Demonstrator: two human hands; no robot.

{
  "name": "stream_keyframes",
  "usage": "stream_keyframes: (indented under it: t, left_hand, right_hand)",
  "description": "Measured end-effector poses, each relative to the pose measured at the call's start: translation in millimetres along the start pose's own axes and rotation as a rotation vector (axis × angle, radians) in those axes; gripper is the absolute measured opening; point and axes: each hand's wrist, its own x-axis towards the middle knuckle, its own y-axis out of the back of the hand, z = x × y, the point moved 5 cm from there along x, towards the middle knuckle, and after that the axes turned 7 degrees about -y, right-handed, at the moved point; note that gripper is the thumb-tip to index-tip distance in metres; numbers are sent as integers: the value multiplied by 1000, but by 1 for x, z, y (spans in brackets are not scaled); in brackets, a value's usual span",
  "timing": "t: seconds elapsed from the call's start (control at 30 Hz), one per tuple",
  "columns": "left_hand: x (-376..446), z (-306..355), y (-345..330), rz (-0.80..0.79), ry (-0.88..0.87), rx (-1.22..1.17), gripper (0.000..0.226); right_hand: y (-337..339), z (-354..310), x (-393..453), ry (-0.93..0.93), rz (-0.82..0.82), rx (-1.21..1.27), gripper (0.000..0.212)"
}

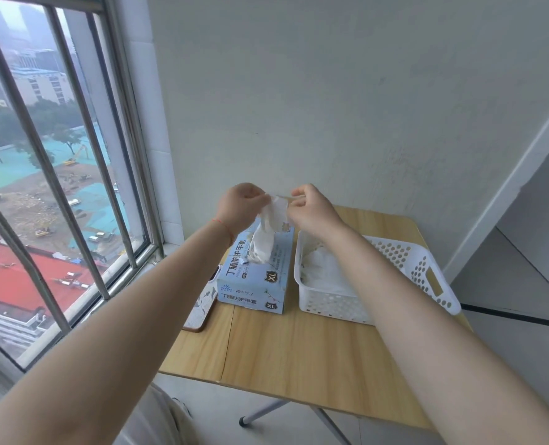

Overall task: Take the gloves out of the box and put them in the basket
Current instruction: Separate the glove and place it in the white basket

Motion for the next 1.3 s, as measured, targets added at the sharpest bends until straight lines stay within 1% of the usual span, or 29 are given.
stream_keyframes:
  t: [0.07, 0.13, 0.17, 0.2, 0.33, 0.4, 0.5, 0.53, 0.6, 0.67, 0.7, 0.73, 0.77, 0.83, 0.87, 0.93, 0.97, 1.0, 1.03, 1.1, 1.13, 1.17, 1.23, 1.3]
  left_hand:
    - [0, 9, -1, 9, 56, -162, 12]
    - [1, 17, 1, 29, 77, -235, 9]
    - [1, 19, 2, 40, 86, -297, 8]
    - [0, 21, 3, 47, 99, -371, 7]
    - [-3, 29, 10, 56, 132, -628, 9]
    - [-2, 33, 16, 77, 131, -697, 6]
    - [-3, 25, 28, 196, 198, -668, 9]
    - [-3, 19, 31, 245, 229, -630, 10]
    - [-6, 6, 37, 313, 279, -518, 12]
    - [-10, -7, 42, 323, 286, -362, 11]
    - [-13, -13, 44, 320, 282, -325, 13]
    - [-16, -18, 44, 306, 282, -318, 15]
    - [-17, -25, 46, 287, 263, -260, 18]
    - [-18, -31, 47, 196, 204, 9, 20]
    - [-19, -32, 46, 184, 201, 84, 16]
    - [-24, -26, 43, 187, 207, 22, 21]
    - [-23, -18, 40, 163, 158, -33, 22]
    - [-22, -8, 34, 83, 87, -70, 21]
    - [-23, 4, 27, -38, 28, -107, 22]
    - [-25, 18, 14, -306, -29, -166, 35]
    - [-26, 21, 9, -390, -35, -180, 42]
    - [-27, 22, 7, -427, -40, -175, 45]
    - [-25, 22, 9, -381, -38, -136, 39]
    - [-26, 20, 15, -302, -29, -104, 25]
  right_hand:
    - [-7, 2, -3, -5, -81, -56, 51]
    - [-10, 5, -4, 10, -108, -59, 61]
    - [-11, 5, -4, 14, -110, -40, 63]
    - [-12, 5, -4, 18, -109, -16, 62]
    - [-13, 6, 0, 15, -89, 31, 46]
    - [-16, 7, 0, 4, -145, 147, 38]
    - [-16, 10, 1, -31, -214, 346, 14]
    - [-16, 11, 1, -51, -238, 404, 11]
    - [-15, 13, 0, -96, -281, 511, 10]
    - [-14, 12, -2, -121, -288, 563, 14]
    - [-13, 12, -2, -133, -274, 585, 15]
    - [-11, 13, -1, -138, -254, 607, 16]
    - [-9, 13, 0, -140, -233, 633, 16]
    - [-7, 11, 1, -128, -209, 652, 16]
    - [-6, 9, 1, -116, -211, 637, 15]
    - [-9, 3, 0, -94, -245, 591, 14]
    - [-10, -1, -1, -85, -272, 566, 15]
    - [-12, -5, -4, -69, -303, 529, 15]
    - [-13, -10, -8, -45, -335, 483, 15]
    - [-12, -22, -17, 1, -398, 412, 13]
    - [-10, -26, -20, 12, -420, 390, 13]
    - [-7, -29, -22, 15, -422, 373, 16]
    - [0, -30, -20, 0, -374, 346, 21]
    - [8, -28, -18, -25, -308, 365, 15]
